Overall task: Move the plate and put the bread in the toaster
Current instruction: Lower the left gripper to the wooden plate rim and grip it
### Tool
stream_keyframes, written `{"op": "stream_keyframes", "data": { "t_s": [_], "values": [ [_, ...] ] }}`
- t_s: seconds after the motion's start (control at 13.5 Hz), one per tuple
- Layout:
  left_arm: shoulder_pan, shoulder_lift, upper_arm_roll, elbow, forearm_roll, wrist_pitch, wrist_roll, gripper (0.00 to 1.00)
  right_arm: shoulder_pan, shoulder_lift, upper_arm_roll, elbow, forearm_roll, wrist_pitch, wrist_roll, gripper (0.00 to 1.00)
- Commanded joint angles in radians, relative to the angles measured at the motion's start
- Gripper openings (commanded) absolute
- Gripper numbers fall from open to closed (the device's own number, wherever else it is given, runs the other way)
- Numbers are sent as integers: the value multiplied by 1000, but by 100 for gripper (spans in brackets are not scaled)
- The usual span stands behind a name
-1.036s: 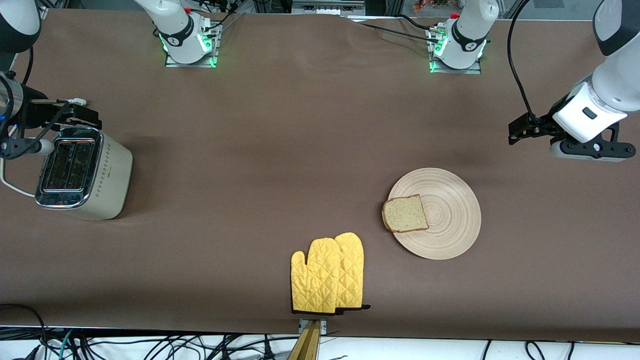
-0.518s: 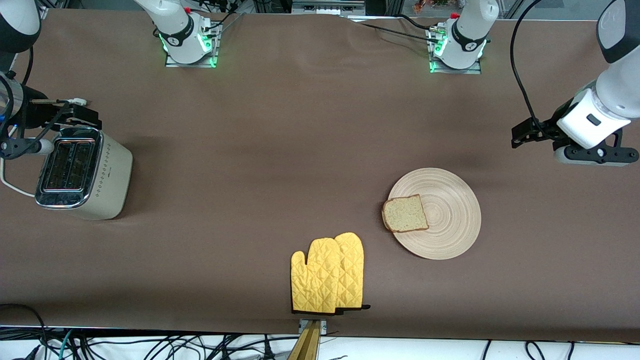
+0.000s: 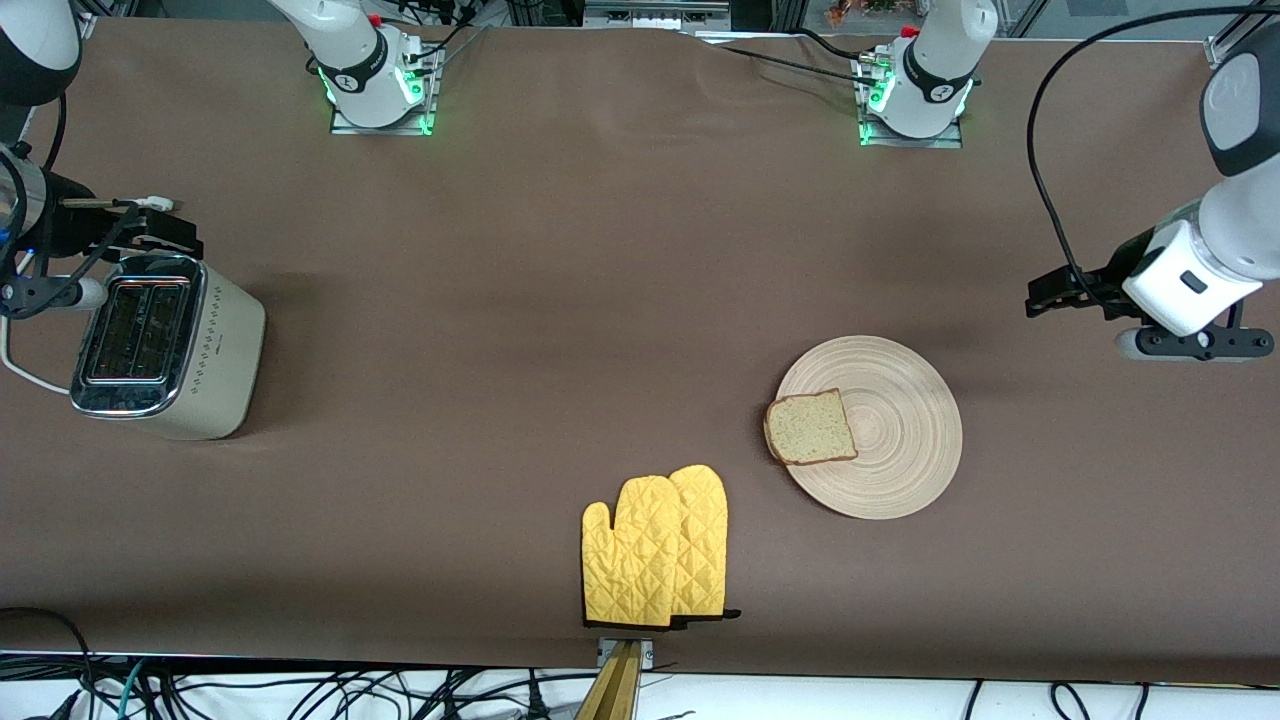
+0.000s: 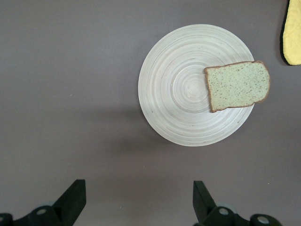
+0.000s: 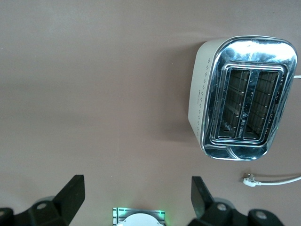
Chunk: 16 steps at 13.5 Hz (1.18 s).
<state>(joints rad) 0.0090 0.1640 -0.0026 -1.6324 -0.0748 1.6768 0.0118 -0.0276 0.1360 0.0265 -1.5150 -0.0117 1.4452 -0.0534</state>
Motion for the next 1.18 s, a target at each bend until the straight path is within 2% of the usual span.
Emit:
{"op": "stream_keyframes", "data": {
  "t_s": [0.0,0.3,0.67,0.96,1.11],
  "values": [
    [57,100,-4,68,-90,-3,117,100,-6,8,3,24,-1,-5,-10,100],
    [88,198,-4,132,-175,-3,206,100,-6,8,3,24,-1,-5,-10,100],
    [141,302,-4,134,-333,14,307,100,-6,8,3,24,-1,-5,-10,100],
    [213,402,-4,134,-517,14,495,100,-6,8,1,24,-1,-5,-10,100],
    [233,448,-4,134,-569,14,566,100,-6,8,1,24,-1,-5,-10,100]
  ]
}}
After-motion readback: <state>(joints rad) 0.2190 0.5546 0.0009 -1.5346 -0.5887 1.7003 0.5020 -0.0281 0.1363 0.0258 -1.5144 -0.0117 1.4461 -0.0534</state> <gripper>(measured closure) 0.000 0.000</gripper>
